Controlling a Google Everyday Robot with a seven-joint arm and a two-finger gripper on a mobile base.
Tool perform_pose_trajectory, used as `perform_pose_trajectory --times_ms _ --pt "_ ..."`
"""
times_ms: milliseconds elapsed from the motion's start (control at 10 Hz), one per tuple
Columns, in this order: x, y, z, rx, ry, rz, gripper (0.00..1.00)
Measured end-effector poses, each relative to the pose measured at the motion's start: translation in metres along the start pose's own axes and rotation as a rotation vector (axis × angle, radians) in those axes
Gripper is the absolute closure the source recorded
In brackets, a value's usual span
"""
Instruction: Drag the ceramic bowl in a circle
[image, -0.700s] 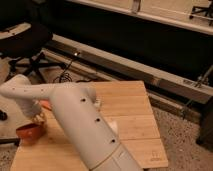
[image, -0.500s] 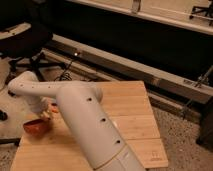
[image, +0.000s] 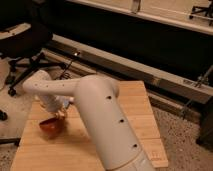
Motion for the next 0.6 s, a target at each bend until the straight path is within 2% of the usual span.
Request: perform_pose_trajectory --times_ms 300,400,600 --pt "-0.058 0.024 0.023 -0.059 -0.038 0.01 1.0" --pt "-0.076 0.035 0.031 -0.071 -0.055 0.023 1.0" --pt "-0.107 0.038 0.042 -0.082 -0.089 0.011 1.0"
